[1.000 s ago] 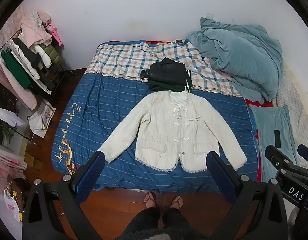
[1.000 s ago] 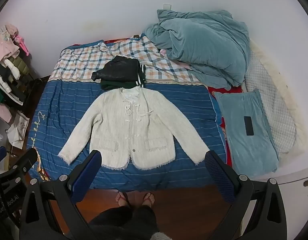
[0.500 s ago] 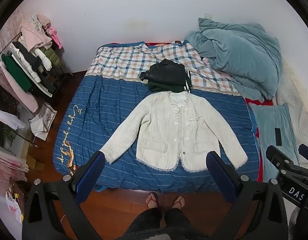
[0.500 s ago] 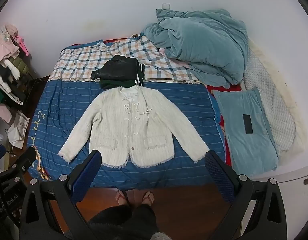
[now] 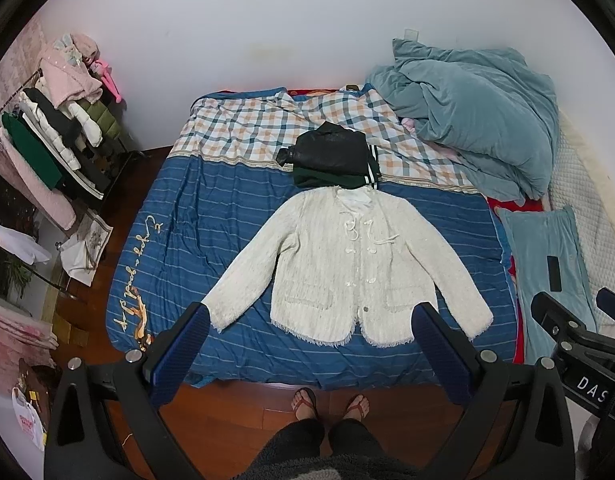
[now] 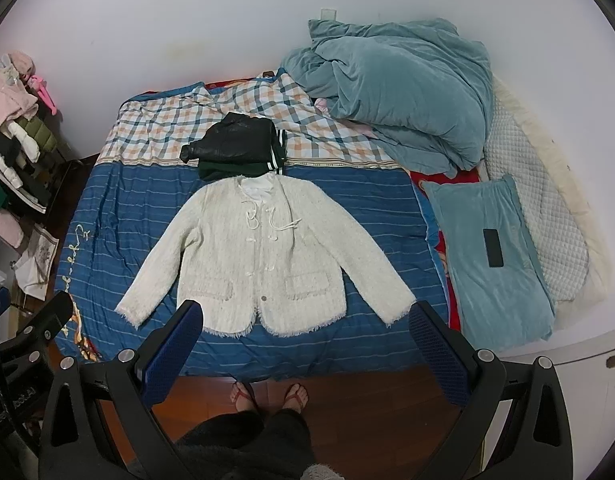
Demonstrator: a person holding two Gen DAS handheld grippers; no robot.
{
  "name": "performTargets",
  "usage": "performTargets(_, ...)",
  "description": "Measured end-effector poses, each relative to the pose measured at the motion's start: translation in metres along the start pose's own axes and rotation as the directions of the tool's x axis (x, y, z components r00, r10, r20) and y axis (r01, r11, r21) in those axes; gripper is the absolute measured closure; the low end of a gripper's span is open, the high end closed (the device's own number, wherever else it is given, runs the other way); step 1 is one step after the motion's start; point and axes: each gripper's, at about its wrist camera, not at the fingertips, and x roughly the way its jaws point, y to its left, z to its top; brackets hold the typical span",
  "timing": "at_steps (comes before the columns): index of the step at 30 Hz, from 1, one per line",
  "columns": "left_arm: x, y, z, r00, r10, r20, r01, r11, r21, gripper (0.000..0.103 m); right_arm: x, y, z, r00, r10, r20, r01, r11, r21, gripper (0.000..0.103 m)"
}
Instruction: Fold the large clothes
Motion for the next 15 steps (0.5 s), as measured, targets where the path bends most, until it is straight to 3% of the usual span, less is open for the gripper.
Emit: performTargets(15,-0.0021,0.0052,-0.0016,1.0,-0.004,0.003,0.004,1.0,-0.001,0.0,-0.0025,0.002,0.0009,1.0,0.008,-0.002,-0.008,1.0,0.002,0.0)
